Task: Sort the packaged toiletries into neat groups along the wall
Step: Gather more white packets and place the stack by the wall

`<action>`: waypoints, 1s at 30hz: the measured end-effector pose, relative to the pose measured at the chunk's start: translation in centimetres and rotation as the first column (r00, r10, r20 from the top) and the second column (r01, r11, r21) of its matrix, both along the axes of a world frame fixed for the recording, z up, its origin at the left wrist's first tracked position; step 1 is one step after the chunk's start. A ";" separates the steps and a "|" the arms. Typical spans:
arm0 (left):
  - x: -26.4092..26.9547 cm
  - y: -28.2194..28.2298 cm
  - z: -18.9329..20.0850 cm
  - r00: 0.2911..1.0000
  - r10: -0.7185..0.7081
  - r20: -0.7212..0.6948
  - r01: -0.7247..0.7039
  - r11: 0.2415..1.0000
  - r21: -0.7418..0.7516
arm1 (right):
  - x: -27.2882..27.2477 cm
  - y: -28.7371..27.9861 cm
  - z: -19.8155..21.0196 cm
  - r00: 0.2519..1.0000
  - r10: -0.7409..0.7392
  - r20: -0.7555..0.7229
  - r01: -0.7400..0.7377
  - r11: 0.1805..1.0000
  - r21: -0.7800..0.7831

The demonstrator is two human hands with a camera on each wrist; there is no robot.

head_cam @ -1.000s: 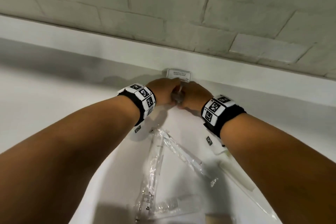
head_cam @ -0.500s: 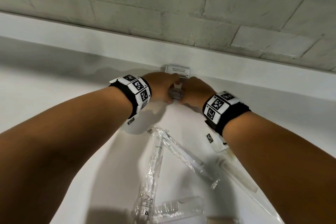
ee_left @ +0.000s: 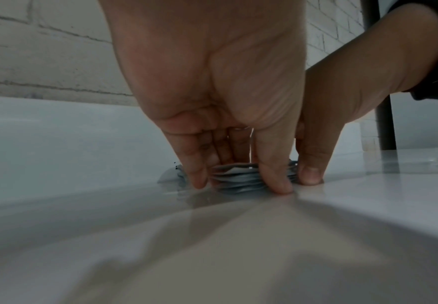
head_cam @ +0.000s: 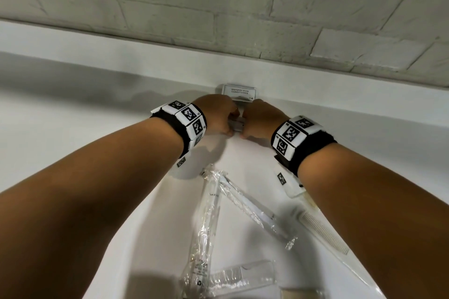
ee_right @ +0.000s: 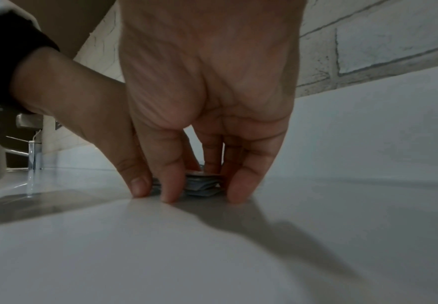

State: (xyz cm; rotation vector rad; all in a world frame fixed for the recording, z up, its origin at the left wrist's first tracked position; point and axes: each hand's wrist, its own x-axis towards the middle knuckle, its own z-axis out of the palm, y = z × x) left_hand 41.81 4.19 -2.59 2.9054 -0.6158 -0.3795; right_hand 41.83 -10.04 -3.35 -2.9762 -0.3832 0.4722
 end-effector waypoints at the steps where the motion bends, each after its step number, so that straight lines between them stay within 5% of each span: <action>1: 0.0 0.0 0.0 1.000 0.004 0.002 -0.004 1.000 -0.002 | 0.0 0.1 0.0 1.000 0.002 0.001 -0.002 1.000 -0.004; 30: 0.5 -0.6 0.5 1.000 -0.010 -0.006 0.010 0.999 0.041 | -0.5 0.2 0.6 0.997 -0.063 -0.032 0.065 0.996 0.066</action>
